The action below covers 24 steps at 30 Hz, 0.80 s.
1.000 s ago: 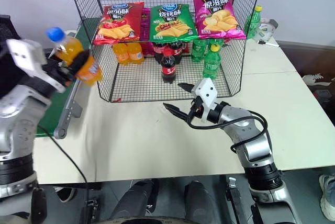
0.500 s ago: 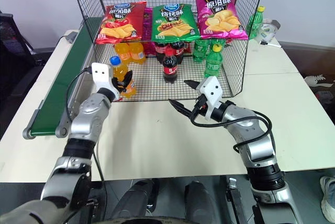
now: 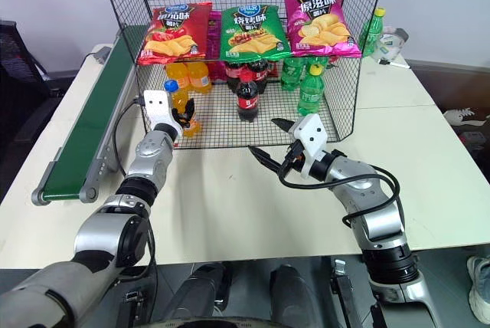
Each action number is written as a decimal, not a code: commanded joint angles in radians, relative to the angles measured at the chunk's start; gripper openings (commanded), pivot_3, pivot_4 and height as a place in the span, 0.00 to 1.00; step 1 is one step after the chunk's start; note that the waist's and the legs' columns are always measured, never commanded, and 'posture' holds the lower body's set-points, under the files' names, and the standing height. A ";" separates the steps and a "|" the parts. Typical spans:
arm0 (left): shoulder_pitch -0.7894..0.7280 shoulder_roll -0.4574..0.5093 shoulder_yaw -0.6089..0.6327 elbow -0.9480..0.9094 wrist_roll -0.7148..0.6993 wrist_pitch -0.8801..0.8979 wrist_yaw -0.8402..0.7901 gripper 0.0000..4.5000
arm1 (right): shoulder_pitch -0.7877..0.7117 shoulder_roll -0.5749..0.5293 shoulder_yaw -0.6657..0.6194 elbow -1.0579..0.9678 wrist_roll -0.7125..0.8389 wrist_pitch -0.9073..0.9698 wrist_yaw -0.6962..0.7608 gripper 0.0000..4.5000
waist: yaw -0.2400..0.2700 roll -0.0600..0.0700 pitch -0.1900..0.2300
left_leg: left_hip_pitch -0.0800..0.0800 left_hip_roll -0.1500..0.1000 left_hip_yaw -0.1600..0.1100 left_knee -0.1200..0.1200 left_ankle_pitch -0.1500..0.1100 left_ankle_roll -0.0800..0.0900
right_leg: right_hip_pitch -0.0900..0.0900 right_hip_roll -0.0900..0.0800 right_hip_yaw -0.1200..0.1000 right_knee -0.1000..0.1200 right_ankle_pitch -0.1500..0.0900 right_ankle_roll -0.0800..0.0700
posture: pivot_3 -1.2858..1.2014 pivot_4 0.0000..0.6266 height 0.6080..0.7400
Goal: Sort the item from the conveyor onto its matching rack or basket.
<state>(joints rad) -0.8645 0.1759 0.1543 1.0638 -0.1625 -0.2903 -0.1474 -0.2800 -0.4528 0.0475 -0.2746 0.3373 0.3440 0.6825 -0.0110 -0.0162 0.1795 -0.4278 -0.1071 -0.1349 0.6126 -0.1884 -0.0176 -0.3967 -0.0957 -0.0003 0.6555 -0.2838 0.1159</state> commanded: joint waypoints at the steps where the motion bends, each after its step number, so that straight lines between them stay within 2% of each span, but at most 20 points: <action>1: -0.038 0.001 0.026 -0.007 -0.016 -0.038 -0.034 0.87 | -0.010 -0.007 -0.022 -0.044 0.009 -0.004 -0.004 1.00 | 0.000 0.000 0.000 | 0.000 0.000 0.000 0.000 0.000 0.000 | 0.000 0.000 0.000 0.000 0.000 0.000 | 0.52 0.24 1.00; 2: -0.033 0.001 0.030 -0.011 -0.016 -0.040 -0.038 0.98 | -0.012 -0.007 -0.022 -0.042 0.010 -0.004 -0.003 1.00 | 0.000 0.000 0.000 | 0.000 0.000 0.000 0.000 0.000 0.000 | 0.000 0.000 0.000 0.000 0.000 0.000 | 0.52 0.24 1.00; 7: 0.002 0.010 0.032 -0.052 -0.003 -0.051 -0.048 0.98 | -0.016 -0.009 -0.021 -0.039 0.010 -0.004 0.001 1.00 | 0.000 0.000 0.000 | 0.000 0.000 0.000 0.000 0.000 0.000 | 0.000 0.000 0.000 0.001 0.000 0.000 | 0.52 0.24 1.00; 10: 0.042 0.015 0.038 -0.140 -0.029 -0.028 -0.093 0.98 | -0.017 -0.011 -0.021 -0.039 0.012 -0.003 0.003 1.00 | -0.001 0.000 0.000 | 0.000 0.000 0.000 0.000 0.000 0.000 | 0.000 0.000 0.000 0.001 0.000 0.000 | 0.52 0.24 1.00; 13: 0.089 0.016 0.055 -0.264 -0.070 0.001 -0.121 0.98 | -0.016 -0.013 -0.023 -0.041 0.014 -0.001 0.005 1.00 | -0.001 0.000 0.000 | 0.000 0.000 0.000 0.000 0.000 0.000 | 0.000 0.000 0.000 0.001 0.000 0.000 | 0.52 0.24 1.00; 19: 0.188 0.046 0.034 -0.520 -0.054 0.087 -0.105 0.98 | -0.017 -0.021 -0.028 -0.042 0.017 0.004 0.013 1.00 | -0.001 0.000 0.000 | 0.000 0.000 0.000 0.000 0.000 0.000 | 0.000 0.000 0.001 0.001 0.000 0.000 | 0.52 0.24 1.00; 24: 0.285 0.102 0.029 -0.797 -0.119 0.287 -0.176 0.98 | -0.021 -0.038 -0.044 -0.039 0.020 0.009 0.022 1.00 | -0.001 0.000 0.000 | 0.000 0.000 0.000 0.000 0.000 0.000 | 0.000 0.000 0.001 0.001 0.000 0.000 | 0.52 0.24 1.00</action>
<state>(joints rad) -0.5854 0.2532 0.1801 0.3704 -0.2542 -0.0543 -0.2992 -0.2842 -0.4786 0.0333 -0.2745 0.3395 0.3599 0.6986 -0.0124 -0.0159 0.1793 -0.4275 -0.1068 -0.1351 0.6126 -0.1884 -0.0177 -0.3971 -0.0956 0.0006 0.6570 -0.2839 0.1156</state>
